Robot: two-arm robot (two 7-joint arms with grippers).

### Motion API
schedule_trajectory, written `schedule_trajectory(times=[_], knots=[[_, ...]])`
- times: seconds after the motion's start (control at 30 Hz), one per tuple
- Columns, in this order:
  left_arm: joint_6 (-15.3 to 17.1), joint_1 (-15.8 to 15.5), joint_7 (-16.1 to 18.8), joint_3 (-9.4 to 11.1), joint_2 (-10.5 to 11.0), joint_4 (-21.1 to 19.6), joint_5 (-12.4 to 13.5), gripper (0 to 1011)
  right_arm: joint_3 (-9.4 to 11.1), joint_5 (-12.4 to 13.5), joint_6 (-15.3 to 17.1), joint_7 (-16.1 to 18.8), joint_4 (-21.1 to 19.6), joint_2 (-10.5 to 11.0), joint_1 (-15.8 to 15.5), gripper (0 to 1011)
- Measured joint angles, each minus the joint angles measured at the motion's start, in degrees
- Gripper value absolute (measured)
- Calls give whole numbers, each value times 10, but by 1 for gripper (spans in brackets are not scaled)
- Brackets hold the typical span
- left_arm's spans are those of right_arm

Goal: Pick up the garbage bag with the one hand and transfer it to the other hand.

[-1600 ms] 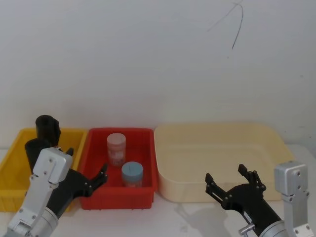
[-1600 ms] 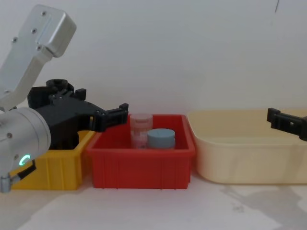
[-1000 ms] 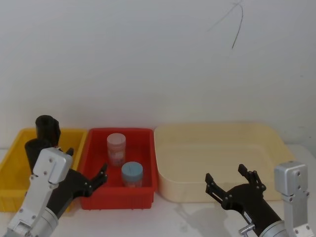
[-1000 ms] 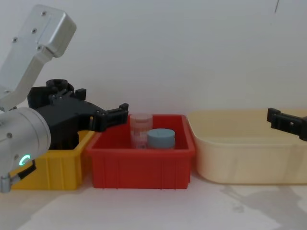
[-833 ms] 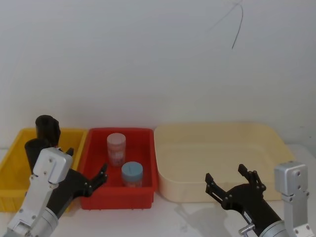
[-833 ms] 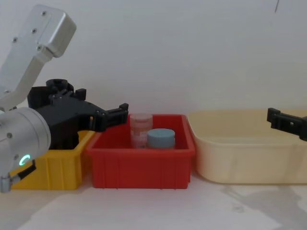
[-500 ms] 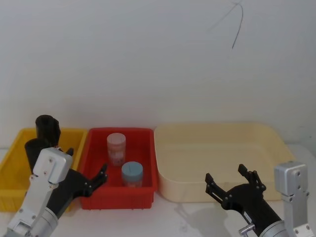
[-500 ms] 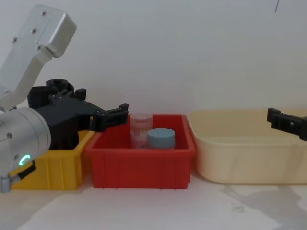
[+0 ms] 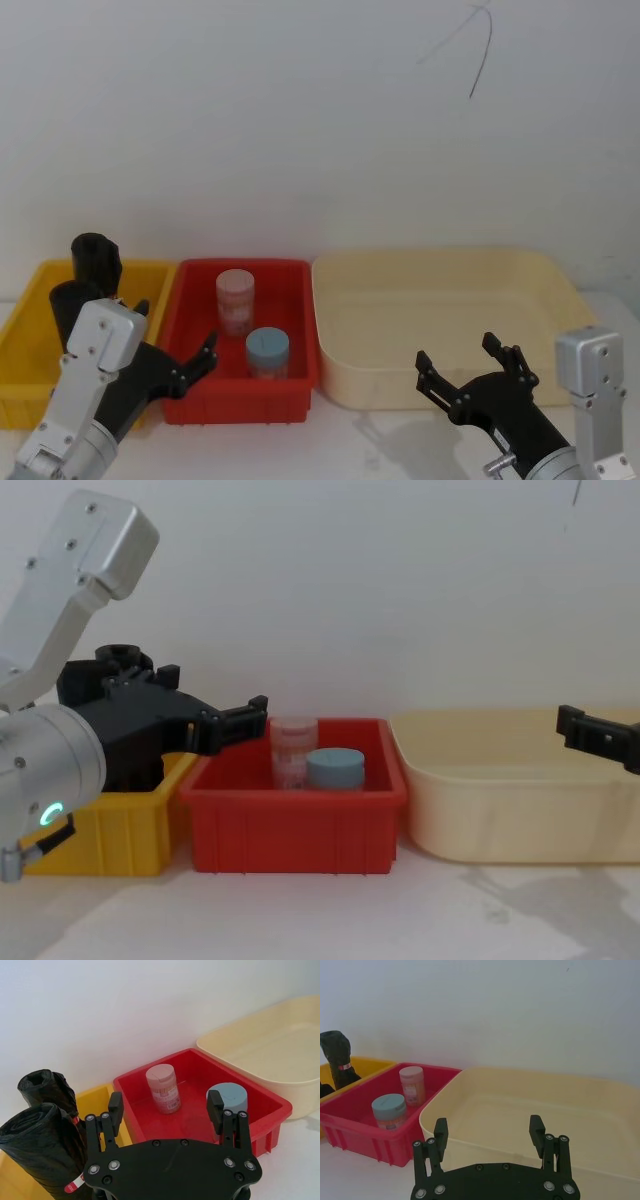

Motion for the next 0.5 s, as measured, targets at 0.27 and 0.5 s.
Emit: schedule_trajectory(times=[0.27, 0.5], knots=[[0, 0, 0, 0, 0, 0, 0, 1000, 0, 0, 0, 0, 0, 0, 0, 1000], [0, 0, 0, 0, 0, 0, 0, 1000, 0, 0, 0, 0, 0, 0, 0, 999]])
